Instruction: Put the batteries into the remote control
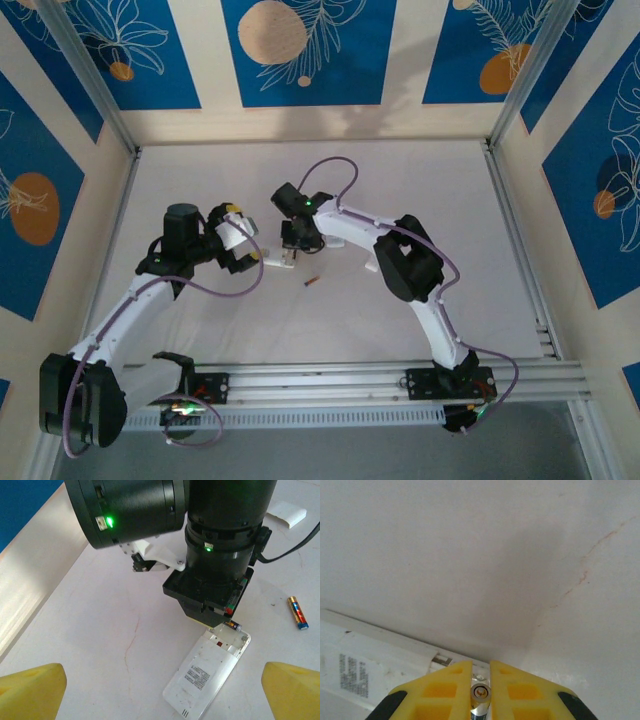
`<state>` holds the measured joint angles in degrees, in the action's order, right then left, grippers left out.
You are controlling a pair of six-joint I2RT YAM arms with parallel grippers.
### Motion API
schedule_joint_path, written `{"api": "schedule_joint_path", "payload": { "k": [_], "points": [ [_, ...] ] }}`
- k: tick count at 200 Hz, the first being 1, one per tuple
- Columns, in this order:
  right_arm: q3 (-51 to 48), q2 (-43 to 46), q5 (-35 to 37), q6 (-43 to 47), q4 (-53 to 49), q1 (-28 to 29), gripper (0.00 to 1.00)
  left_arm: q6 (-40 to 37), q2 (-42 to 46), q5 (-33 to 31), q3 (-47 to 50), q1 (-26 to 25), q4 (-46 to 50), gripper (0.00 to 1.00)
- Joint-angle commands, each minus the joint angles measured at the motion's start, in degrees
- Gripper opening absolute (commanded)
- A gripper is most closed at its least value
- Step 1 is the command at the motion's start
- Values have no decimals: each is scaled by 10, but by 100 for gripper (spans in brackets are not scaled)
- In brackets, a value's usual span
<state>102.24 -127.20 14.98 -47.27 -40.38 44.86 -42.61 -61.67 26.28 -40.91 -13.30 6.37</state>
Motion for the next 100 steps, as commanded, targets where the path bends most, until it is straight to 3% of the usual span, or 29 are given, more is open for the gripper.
{"api": "schedule_joint_path", "payload": {
  "k": [1, 100],
  "points": [
    [-3, 30, -23, -19, -12, -1, 15, -15, 0, 6, 3, -3, -10, 100],
    [0, 7, 0, -33, -11, 8, 15, -15, 0, 6, 3, -3, -10, 100]
  ]
}}
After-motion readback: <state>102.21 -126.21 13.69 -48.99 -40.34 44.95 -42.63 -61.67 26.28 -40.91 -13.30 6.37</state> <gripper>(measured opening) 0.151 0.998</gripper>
